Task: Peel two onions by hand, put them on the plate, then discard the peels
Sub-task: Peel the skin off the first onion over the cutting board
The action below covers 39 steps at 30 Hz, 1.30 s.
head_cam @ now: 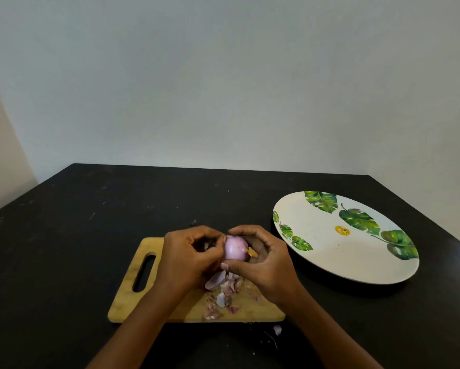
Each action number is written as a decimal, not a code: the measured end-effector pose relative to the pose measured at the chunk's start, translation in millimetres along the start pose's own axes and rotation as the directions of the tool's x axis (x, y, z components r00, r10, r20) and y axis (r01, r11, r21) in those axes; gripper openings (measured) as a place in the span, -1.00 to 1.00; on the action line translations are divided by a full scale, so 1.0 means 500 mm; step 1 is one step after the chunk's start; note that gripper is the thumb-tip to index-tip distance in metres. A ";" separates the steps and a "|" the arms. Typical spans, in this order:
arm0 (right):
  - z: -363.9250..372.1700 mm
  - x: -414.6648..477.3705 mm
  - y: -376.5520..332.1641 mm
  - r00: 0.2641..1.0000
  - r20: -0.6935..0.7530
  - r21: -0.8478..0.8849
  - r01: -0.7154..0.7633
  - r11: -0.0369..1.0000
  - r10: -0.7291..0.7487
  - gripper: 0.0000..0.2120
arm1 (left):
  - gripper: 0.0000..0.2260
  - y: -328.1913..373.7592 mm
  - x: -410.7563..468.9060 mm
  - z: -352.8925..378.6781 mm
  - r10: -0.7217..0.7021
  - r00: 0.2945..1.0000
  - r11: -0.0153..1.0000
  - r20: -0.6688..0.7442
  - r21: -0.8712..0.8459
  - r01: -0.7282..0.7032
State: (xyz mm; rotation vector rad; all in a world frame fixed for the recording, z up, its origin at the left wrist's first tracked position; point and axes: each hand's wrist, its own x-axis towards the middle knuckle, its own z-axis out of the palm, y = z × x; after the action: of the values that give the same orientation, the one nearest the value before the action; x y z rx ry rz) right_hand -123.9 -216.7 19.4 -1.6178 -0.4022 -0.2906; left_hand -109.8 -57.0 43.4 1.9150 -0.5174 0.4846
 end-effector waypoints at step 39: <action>-0.014 0.009 0.001 0.990 -0.052 0.181 -0.118 0.976 0.129 -0.44 | -0.92 -0.029 0.007 0.004 -0.088 0.983 0.983 -0.162 0.143 0.112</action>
State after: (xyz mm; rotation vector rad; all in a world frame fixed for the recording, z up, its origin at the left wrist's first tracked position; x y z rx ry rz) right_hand -119.4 -223.5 21.5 -1.4477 -0.2698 -0.2053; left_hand -98.6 -53.9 33.8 2.0172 -0.2880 0.6160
